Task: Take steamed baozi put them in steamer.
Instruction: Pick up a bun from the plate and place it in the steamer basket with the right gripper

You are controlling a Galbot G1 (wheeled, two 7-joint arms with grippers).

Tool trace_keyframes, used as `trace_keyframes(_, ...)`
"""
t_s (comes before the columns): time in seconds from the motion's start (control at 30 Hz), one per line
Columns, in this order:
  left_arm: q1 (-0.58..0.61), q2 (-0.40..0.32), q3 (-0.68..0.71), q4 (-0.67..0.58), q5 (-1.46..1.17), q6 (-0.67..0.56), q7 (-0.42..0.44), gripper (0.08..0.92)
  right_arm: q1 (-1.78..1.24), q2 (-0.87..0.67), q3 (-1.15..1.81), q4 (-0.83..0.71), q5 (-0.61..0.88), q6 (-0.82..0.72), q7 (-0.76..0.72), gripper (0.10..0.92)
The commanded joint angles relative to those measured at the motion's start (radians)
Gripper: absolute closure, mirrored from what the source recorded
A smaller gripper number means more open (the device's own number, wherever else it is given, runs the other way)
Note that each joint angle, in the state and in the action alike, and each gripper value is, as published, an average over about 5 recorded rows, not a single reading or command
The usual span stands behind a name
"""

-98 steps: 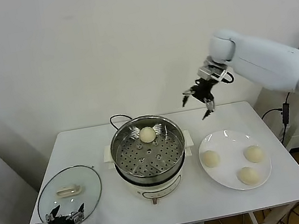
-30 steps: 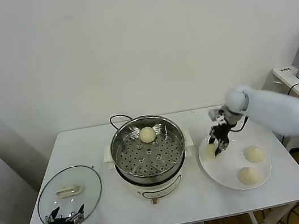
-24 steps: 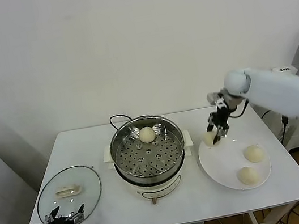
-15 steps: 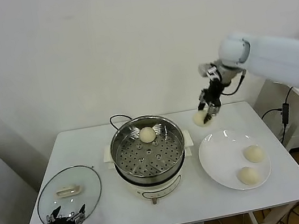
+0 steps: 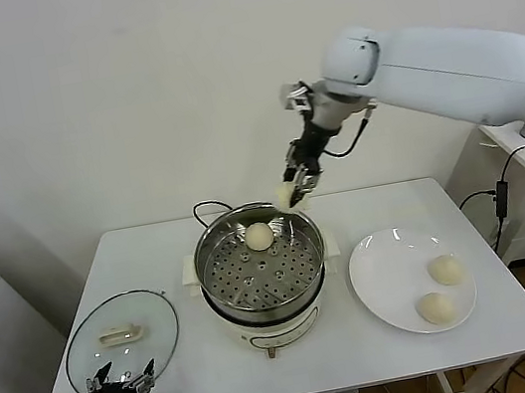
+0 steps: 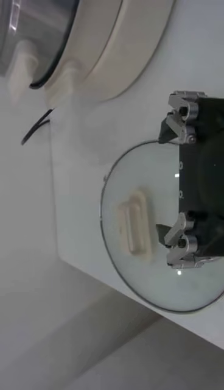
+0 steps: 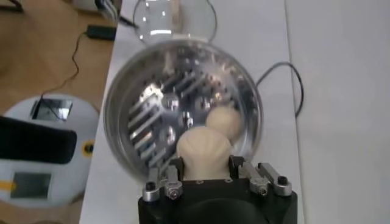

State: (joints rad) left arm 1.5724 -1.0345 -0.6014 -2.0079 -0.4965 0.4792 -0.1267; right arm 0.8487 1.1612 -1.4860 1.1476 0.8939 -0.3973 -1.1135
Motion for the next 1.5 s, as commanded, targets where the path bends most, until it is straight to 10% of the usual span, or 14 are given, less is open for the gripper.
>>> trace_keyframes(0.03,0.000,-0.001,0.000,0.002,0.004,0.001,0.000,0.177,-0.055,0.101,0.001,-0.001,0.077,-0.045,0.075,0.558)
trace_keyframes(1.13,-0.020,0.014,0.004,0.037,-0.007,-0.005,0.003,0.177,-0.348,0.272,0.065,-0.211,-0.026,-0.059,0.204,0.557)
trace_keyframes(1.5,-0.019,0.018,0.003,0.036,-0.010,-0.006,0.002,0.177,-0.350,0.273,0.093,-0.218,-0.033,-0.056,0.225,0.330)
